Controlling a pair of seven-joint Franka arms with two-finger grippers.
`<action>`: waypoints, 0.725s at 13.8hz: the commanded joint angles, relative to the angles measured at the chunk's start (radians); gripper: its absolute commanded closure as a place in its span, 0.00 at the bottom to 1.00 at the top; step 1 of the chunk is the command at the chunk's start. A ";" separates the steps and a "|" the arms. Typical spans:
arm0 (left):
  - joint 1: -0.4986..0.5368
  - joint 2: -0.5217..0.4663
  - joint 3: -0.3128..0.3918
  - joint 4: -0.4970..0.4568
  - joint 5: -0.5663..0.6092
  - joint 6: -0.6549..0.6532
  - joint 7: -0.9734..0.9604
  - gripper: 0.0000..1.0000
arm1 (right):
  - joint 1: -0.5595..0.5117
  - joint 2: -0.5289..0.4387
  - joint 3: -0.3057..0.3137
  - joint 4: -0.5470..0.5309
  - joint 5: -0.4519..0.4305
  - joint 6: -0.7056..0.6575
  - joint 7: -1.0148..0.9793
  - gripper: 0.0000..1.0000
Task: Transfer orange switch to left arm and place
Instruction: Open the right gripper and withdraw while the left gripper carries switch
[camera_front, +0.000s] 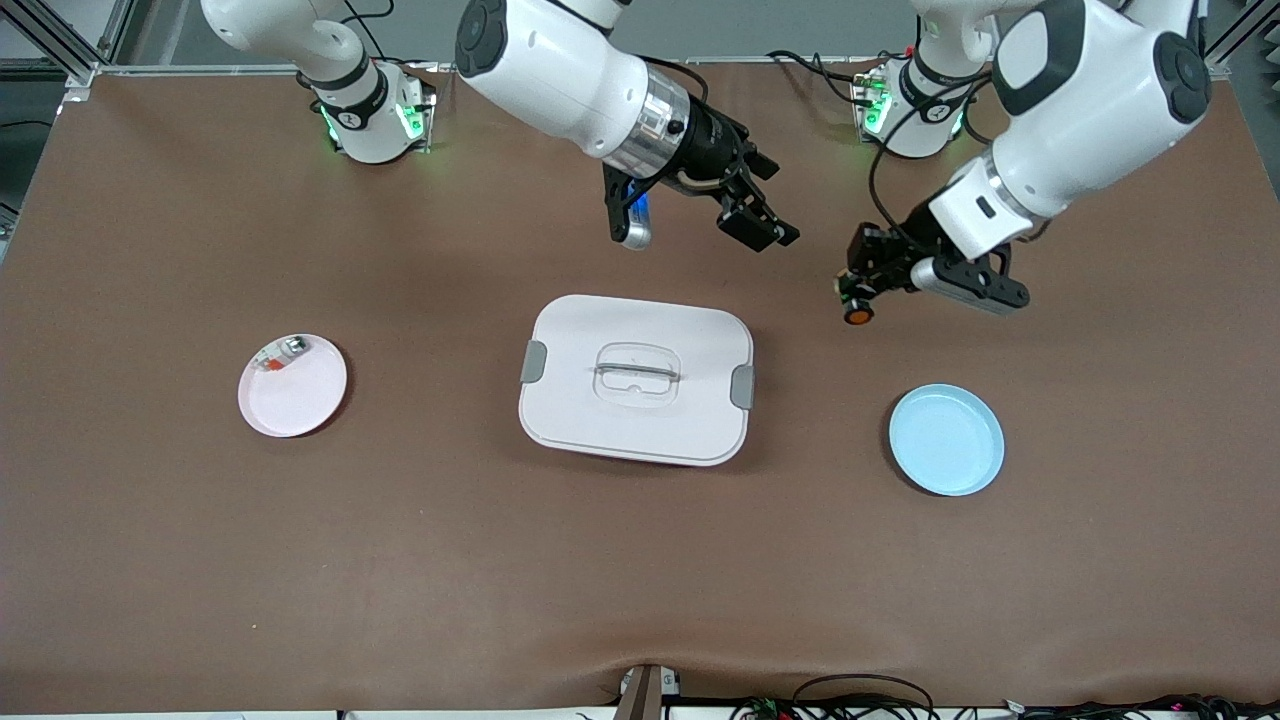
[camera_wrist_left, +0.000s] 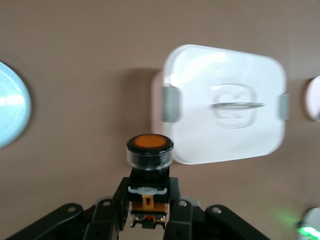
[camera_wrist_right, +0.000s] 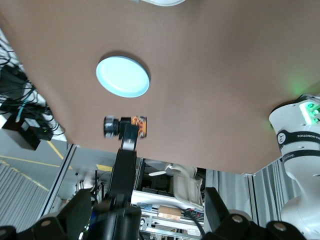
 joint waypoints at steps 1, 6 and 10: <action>0.067 0.076 -0.003 0.029 0.089 0.000 0.165 1.00 | -0.018 -0.065 -0.003 -0.017 -0.014 -0.076 -0.047 0.00; 0.142 0.221 -0.003 0.099 0.302 0.004 0.403 1.00 | -0.103 -0.209 -0.003 -0.127 -0.061 -0.271 -0.266 0.00; 0.160 0.328 -0.002 0.116 0.468 0.104 0.550 1.00 | -0.144 -0.338 -0.002 -0.285 -0.149 -0.279 -0.467 0.00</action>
